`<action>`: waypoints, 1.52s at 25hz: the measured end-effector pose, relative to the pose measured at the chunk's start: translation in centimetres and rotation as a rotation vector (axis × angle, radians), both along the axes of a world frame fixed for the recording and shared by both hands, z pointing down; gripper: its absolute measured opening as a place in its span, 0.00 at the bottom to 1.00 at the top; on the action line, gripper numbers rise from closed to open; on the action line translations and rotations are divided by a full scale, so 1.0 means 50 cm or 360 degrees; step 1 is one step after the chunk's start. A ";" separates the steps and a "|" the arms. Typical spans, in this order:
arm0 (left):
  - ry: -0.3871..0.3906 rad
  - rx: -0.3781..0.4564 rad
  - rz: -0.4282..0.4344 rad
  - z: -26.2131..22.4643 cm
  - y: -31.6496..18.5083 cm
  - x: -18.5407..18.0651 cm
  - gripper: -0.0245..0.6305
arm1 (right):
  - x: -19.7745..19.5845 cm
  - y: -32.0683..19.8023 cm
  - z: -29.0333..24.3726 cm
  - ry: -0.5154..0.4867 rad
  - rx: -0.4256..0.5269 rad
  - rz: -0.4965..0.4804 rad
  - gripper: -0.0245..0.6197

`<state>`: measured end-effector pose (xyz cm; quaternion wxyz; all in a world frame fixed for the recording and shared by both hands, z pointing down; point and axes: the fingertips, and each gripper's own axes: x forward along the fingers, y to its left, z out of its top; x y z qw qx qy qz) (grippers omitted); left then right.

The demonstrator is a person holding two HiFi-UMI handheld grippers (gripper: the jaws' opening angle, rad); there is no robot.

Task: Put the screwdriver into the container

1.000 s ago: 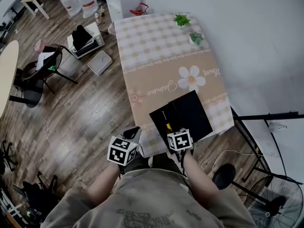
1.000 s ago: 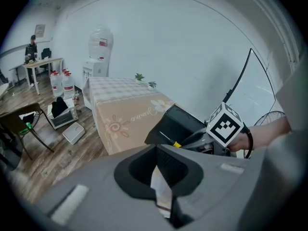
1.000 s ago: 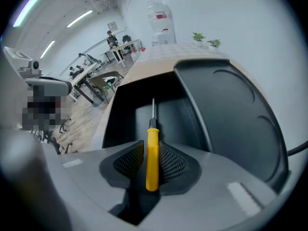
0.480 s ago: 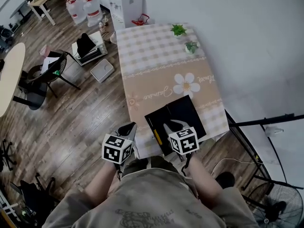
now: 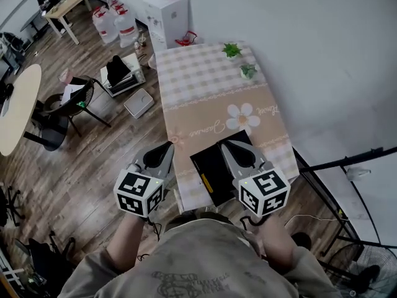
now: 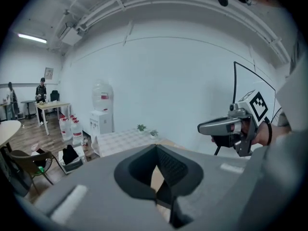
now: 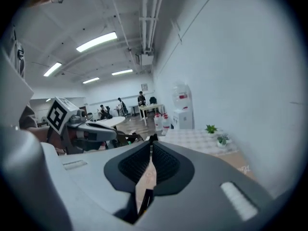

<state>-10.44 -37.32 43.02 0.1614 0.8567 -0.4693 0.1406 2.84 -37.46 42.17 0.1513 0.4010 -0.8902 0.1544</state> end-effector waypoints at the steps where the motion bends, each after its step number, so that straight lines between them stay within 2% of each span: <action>1: 0.0020 0.0035 -0.0004 -0.025 -0.002 0.000 0.04 | 0.002 0.002 -0.036 -0.0044 0.0057 0.0008 0.10; 6: 0.0056 0.0261 -0.0030 -0.146 -0.005 -0.007 0.04 | 0.027 0.018 -0.191 -0.0212 0.0321 0.0044 0.08; 11: 0.0098 0.0480 -0.0076 -0.254 0.008 -0.015 0.04 | 0.076 0.051 -0.312 -0.0281 0.0567 0.0135 0.08; 14: 0.0088 0.0570 -0.0081 -0.306 0.025 -0.017 0.04 | 0.101 0.072 -0.360 -0.0330 0.0651 0.0170 0.08; 19: -0.0003 0.0683 -0.0098 -0.341 0.058 -0.024 0.04 | 0.123 0.104 -0.391 -0.0344 0.0729 0.0196 0.08; 24: 0.0001 0.0700 -0.0078 -0.336 0.084 -0.026 0.04 | 0.127 0.116 -0.376 -0.0318 0.0725 0.0169 0.08; 27: -0.0020 0.0664 -0.0076 -0.315 0.090 -0.026 0.04 | 0.122 0.115 -0.353 -0.0345 0.0672 0.0133 0.08; 35: -0.0100 0.0533 -0.0058 -0.207 0.092 -0.011 0.04 | 0.100 0.090 -0.228 -0.0246 0.0463 0.0083 0.08; 38: -0.0100 0.0513 -0.0049 -0.200 0.092 -0.007 0.04 | 0.080 0.089 -0.207 -0.0211 0.0435 0.0034 0.08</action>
